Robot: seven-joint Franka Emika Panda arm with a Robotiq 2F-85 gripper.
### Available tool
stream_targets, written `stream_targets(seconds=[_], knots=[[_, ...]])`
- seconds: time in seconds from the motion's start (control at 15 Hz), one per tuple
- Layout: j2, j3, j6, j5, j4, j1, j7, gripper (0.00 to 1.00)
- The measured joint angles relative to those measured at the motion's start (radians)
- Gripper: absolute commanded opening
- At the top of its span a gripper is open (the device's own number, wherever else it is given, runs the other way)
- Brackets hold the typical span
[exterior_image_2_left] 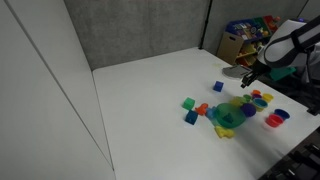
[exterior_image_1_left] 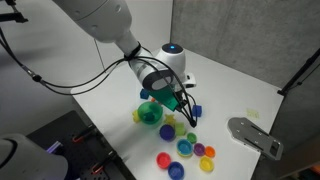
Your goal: Take the yellow toy out of the bowl
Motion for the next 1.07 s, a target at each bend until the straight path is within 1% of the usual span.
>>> stream_targets(seconds=[0.07,0.2,0.27,0.47,0.73,0.87,1.07], knots=[[-0.002,0.000,-0.012,0.000,0.000,0.002,0.000,0.78],[-0.011,0.005,-0.052,0.001,0.000,0.004,0.000,0.95],[-0.020,0.009,-0.077,0.002,-0.001,0.004,0.000,0.99],[-0.068,0.018,-0.177,0.025,-0.006,0.003,-0.009,1.00],[-0.173,0.010,-0.314,0.038,-0.023,0.013,-0.009,1.00],[-0.232,-0.007,-0.383,0.037,-0.027,0.035,0.010,1.00],[-0.328,-0.032,-0.494,0.000,-0.028,0.086,0.102,1.00]])
